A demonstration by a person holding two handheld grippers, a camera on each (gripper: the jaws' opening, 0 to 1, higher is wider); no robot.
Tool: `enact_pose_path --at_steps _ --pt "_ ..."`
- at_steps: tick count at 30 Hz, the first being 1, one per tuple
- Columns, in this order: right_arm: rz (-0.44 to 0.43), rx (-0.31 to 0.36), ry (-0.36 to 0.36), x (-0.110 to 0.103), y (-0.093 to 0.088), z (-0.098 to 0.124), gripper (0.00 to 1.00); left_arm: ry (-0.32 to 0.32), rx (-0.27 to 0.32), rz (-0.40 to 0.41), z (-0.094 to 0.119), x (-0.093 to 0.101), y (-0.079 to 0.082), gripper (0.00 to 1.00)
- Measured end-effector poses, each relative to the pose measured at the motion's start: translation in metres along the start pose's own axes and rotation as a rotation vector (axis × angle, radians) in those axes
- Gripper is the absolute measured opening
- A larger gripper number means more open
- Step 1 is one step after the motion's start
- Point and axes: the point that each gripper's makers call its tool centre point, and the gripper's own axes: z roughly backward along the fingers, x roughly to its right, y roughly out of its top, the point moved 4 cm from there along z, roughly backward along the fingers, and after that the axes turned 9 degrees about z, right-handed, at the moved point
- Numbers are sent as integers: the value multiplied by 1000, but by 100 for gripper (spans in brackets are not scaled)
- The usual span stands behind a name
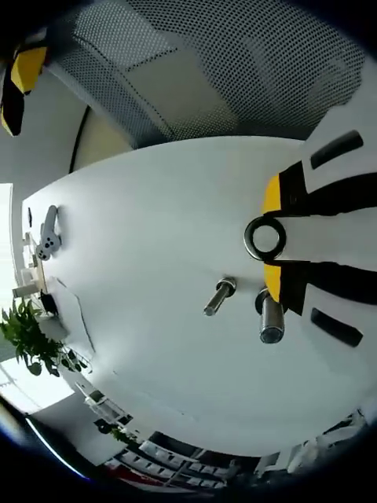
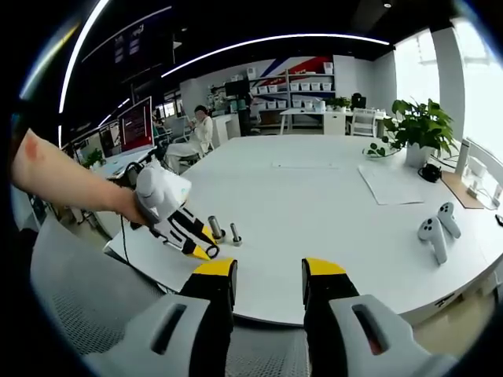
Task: Place the washer onto the threaded stud by aligning its center hole with the stud, sliding it down to the base, and recovering from edge contact or off-axis alignment until the washer reaches the visible bottom stop.
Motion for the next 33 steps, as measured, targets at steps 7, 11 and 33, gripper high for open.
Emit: enact_pose_path --at_steps 7,11,33 --pt "1 -7 2 0 -1 0 36 33 50 22 25 -13 5 18" --pt "1 -11 2 -1 -1 0 36 57 59 22 36 -24 4 18" --pt "2 -16 -3 0 -2 0 36 118 -6 -72 37 -55 15 18"
